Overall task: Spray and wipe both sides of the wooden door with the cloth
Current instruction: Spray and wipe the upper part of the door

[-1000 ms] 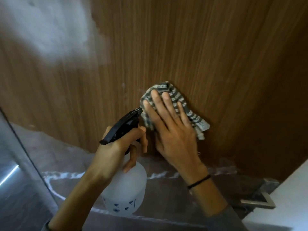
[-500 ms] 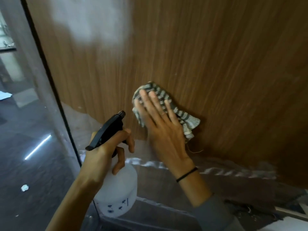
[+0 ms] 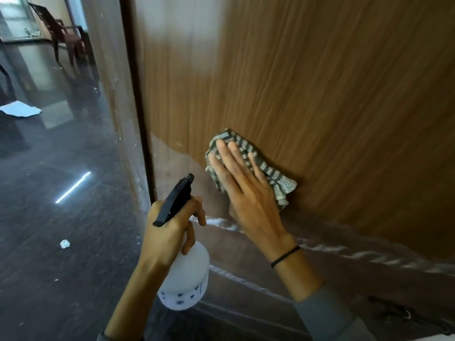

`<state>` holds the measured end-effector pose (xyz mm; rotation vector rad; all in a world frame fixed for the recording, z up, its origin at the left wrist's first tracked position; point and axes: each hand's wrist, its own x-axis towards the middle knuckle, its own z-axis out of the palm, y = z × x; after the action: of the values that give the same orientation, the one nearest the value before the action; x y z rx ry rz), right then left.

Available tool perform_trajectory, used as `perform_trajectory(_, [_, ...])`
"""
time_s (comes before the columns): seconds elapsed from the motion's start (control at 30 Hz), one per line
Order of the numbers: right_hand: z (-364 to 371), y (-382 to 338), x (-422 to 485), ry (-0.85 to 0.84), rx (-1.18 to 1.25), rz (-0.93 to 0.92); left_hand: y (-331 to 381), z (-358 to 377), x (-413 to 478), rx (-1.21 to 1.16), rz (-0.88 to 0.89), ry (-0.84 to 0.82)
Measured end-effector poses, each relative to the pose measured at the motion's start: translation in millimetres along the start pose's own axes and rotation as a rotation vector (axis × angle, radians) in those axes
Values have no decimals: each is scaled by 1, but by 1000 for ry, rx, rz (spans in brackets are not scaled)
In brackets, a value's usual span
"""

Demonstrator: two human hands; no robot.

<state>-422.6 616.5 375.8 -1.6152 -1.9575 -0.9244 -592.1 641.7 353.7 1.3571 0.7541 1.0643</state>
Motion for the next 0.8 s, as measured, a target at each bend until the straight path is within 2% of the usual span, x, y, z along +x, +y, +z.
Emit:
perform_trajectory(0.1, [-7, -12, 2, 28, 261, 123, -3, -9, 1, 23, -25, 29])
perform_trajectory(0.3, [3, -20, 20, 70, 378, 178, -22, -24, 11, 5, -116, 139])
perform_trajectory(0.43, [16, -29, 40, 66, 212, 134, -31, -36, 19, -30, -178, 192])
perform_trajectory(0.57, [40, -43, 57, 60, -54, 41, -29, -50, 25, 31, -114, 70])
perform_trajectory(0.63, [60, -50, 59, 39, -200, -60, -29, -58, 30, 36, -97, 27])
perform_trajectory(0.7, [79, -55, 53, -53, -317, -216, -26, -63, 34, 28, -84, -3])
perform_trajectory(0.8, [91, -53, 41, -153, -218, -382, -21, -69, 38, 27, -58, -47])
